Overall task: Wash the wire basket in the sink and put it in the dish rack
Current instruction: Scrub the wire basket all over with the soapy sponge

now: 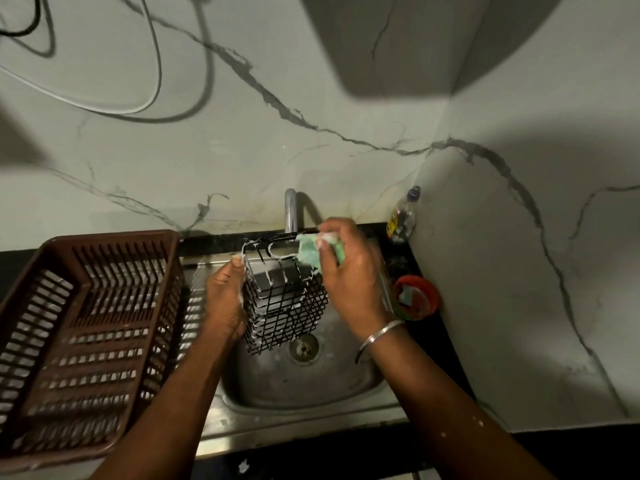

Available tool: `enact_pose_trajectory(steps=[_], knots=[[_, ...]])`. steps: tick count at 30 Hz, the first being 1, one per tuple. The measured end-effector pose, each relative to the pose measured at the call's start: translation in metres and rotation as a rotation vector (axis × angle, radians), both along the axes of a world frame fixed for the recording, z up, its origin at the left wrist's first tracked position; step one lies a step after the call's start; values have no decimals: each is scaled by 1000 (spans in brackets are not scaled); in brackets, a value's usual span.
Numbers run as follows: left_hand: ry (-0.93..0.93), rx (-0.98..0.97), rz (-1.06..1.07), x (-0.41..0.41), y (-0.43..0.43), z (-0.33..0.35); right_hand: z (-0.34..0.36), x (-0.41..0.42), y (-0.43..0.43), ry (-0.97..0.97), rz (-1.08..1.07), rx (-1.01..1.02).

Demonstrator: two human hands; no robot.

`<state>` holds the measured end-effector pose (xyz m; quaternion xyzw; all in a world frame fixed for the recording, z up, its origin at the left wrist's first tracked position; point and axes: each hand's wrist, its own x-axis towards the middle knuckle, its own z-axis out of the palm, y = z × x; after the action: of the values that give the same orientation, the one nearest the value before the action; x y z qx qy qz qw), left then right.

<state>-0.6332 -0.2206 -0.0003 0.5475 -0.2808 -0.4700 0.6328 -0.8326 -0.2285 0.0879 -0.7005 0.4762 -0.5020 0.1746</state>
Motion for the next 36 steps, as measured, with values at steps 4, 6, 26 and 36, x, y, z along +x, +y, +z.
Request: enact_pose_trajectory(steps=[4, 6, 26, 36], knots=[[7, -42, 25, 0, 1, -2, -10, 8, 2, 140, 51, -22], [39, -37, 33, 1, 1, 0, -19, 7, 14, 217, 171, -110], [194, 61, 17, 18, 5, -9, -2, -14, 13, 132, 131, -9], [236, 31, 6, 24, 4, -19, -8, -13, 9, 51, 122, 51]])
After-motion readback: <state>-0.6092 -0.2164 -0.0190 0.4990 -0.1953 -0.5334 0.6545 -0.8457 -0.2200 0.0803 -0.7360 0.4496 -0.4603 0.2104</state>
